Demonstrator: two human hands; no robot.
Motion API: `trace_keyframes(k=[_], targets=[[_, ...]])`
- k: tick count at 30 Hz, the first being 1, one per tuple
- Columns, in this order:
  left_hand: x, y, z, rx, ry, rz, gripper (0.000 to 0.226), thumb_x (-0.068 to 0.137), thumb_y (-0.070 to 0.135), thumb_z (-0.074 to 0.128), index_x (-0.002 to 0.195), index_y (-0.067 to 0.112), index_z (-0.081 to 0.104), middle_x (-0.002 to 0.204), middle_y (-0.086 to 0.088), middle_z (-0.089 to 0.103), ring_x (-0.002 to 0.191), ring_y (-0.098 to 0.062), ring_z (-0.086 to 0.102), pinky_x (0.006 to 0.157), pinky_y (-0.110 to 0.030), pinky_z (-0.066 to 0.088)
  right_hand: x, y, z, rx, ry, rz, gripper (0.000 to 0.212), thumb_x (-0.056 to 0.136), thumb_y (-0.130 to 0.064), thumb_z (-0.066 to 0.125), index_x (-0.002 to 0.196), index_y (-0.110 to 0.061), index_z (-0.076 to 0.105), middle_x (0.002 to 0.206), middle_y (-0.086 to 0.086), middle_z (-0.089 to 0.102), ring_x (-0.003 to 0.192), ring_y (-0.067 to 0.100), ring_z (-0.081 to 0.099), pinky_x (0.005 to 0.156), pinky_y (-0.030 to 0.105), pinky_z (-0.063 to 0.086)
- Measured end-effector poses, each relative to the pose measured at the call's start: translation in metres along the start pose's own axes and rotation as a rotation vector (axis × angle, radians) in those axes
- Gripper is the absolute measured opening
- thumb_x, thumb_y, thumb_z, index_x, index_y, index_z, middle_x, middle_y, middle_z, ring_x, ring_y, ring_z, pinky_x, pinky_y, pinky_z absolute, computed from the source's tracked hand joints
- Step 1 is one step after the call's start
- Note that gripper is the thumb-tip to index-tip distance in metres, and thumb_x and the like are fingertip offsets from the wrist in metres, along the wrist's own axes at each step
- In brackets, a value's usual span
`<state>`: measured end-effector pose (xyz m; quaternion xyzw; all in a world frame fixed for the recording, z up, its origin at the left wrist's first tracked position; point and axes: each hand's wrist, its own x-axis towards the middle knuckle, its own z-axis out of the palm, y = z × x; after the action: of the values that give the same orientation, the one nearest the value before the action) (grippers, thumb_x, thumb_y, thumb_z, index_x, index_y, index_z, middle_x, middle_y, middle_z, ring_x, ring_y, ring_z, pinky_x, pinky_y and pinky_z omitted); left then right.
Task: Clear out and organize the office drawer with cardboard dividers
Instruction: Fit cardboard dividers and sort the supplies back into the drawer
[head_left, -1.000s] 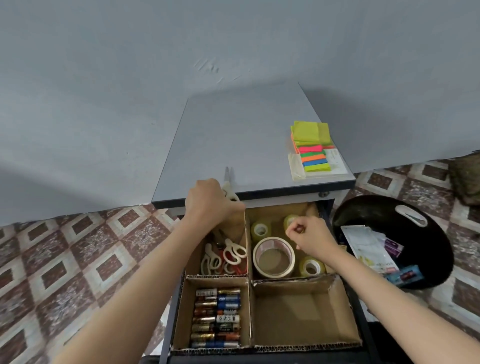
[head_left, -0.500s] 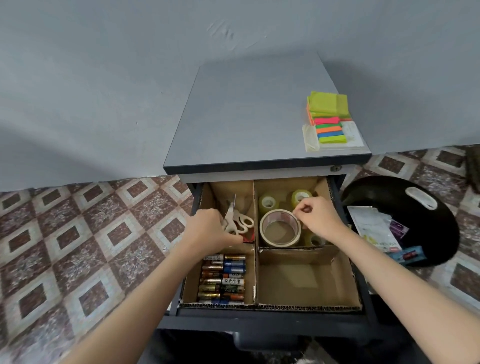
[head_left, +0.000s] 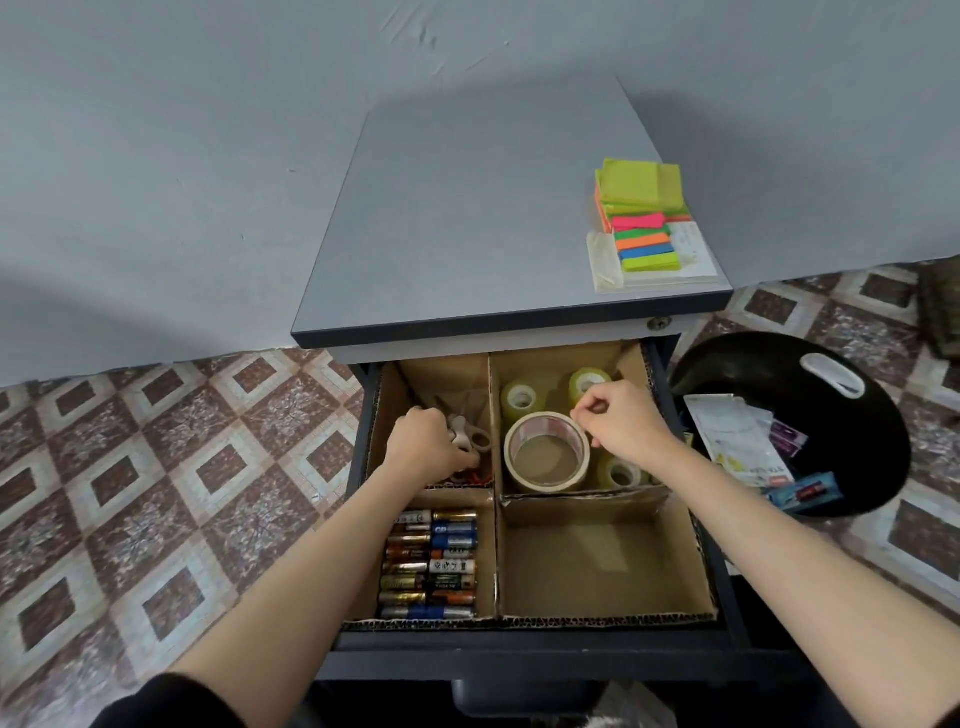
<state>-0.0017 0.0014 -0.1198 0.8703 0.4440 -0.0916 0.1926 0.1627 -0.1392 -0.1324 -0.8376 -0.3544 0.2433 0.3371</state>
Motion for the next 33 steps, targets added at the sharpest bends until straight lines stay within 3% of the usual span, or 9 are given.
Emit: trace_keyframes(k=[2,4,6,8,10,16,22,27,33], targets=[[0.001,-0.005,0.005,-0.033,0.065,0.026,0.044,0.081,0.037,0.069,0.113,0.009,0.058,0.107,-0.008,0.058,0.090,-0.019,0.057,0.074,-0.027,0.049,0.001,0.000,0.000,0.008,0.004,0.001,0.014,0.089,-0.012,0.059,0.077,-0.015,0.064,0.070,-0.003,0.060,0.061,0.008,0.054,0.060,0.018,0.040],[-0.002,-0.006,0.005,-0.067,0.131,0.036,0.046,0.085,0.042,0.063,0.119,0.011,0.056,0.115,-0.008,0.055,0.097,-0.021,0.057,0.076,-0.030,0.050,0.000,0.000,0.000,0.011,0.002,0.001,0.014,0.090,-0.012,0.059,0.077,-0.015,0.064,0.069,-0.004,0.059,0.061,0.007,0.054,0.060,0.018,0.040],[-0.005,-0.009,0.003,-0.088,0.187,0.028,0.038,0.088,0.047,0.057,0.095,0.011,0.064,0.095,-0.005,0.060,0.079,-0.017,0.058,0.062,-0.027,0.046,-0.001,-0.001,0.001,0.015,-0.010,0.005,0.013,0.090,-0.013,0.059,0.078,-0.014,0.064,0.070,-0.004,0.059,0.062,0.009,0.055,0.064,0.022,0.044],[-0.007,-0.013,-0.001,-0.120,0.236,0.002,0.046,0.091,0.044,0.055,0.058,0.011,0.054,0.059,-0.002,0.053,0.051,-0.014,0.048,0.048,-0.024,0.035,-0.003,-0.001,0.001,0.025,-0.022,0.014,0.013,0.090,-0.012,0.059,0.079,-0.012,0.065,0.069,-0.003,0.060,0.063,0.012,0.057,0.067,0.026,0.050],[-0.011,-0.015,-0.007,-0.151,0.260,0.012,0.053,0.093,0.037,0.053,0.048,0.010,0.046,0.047,-0.003,0.046,0.043,-0.018,0.044,0.045,-0.026,0.035,-0.006,-0.002,0.001,0.029,-0.025,0.014,0.013,0.090,-0.012,0.059,0.078,-0.011,0.065,0.067,-0.004,0.061,0.063,0.013,0.059,0.069,0.027,0.052],[-0.021,0.003,-0.021,-0.232,0.380,0.157,0.034,0.096,0.024,0.048,0.080,0.002,0.068,0.088,-0.005,0.063,0.076,-0.020,0.058,0.067,-0.036,0.049,-0.012,-0.017,-0.011,0.021,-0.001,-0.058,0.016,0.090,-0.014,0.059,0.075,-0.016,0.065,0.062,-0.009,0.056,0.058,0.002,0.051,0.063,0.018,0.040],[-0.028,0.041,-0.046,-0.313,0.438,0.329,0.014,0.092,0.016,0.053,0.095,0.013,0.067,0.089,0.004,0.061,0.078,-0.009,0.055,0.062,-0.015,0.037,-0.012,-0.043,-0.051,0.006,0.126,-0.188,0.010,0.090,-0.015,0.060,0.087,-0.012,0.069,0.079,-0.005,0.061,0.075,0.004,0.055,0.063,0.007,0.035],[-0.022,0.076,-0.069,-0.284,0.487,0.484,0.019,0.092,0.018,0.054,0.107,0.013,0.065,0.107,0.000,0.062,0.098,-0.013,0.056,0.081,-0.019,0.044,-0.010,-0.054,-0.093,-0.052,0.203,-0.246,0.012,0.088,-0.012,0.060,0.085,-0.006,0.070,0.084,0.004,0.066,0.078,0.009,0.055,0.063,0.013,0.037],[0.021,0.106,-0.102,-0.048,0.389,0.398,0.040,0.098,0.023,0.042,0.136,0.011,0.046,0.144,-0.005,0.043,0.132,-0.023,0.036,0.109,-0.032,0.028,0.012,-0.068,-0.142,-0.281,0.270,-0.264,0.013,0.086,-0.009,0.061,0.087,-0.007,0.074,0.090,0.006,0.070,0.083,0.017,0.059,0.071,0.021,0.037]])
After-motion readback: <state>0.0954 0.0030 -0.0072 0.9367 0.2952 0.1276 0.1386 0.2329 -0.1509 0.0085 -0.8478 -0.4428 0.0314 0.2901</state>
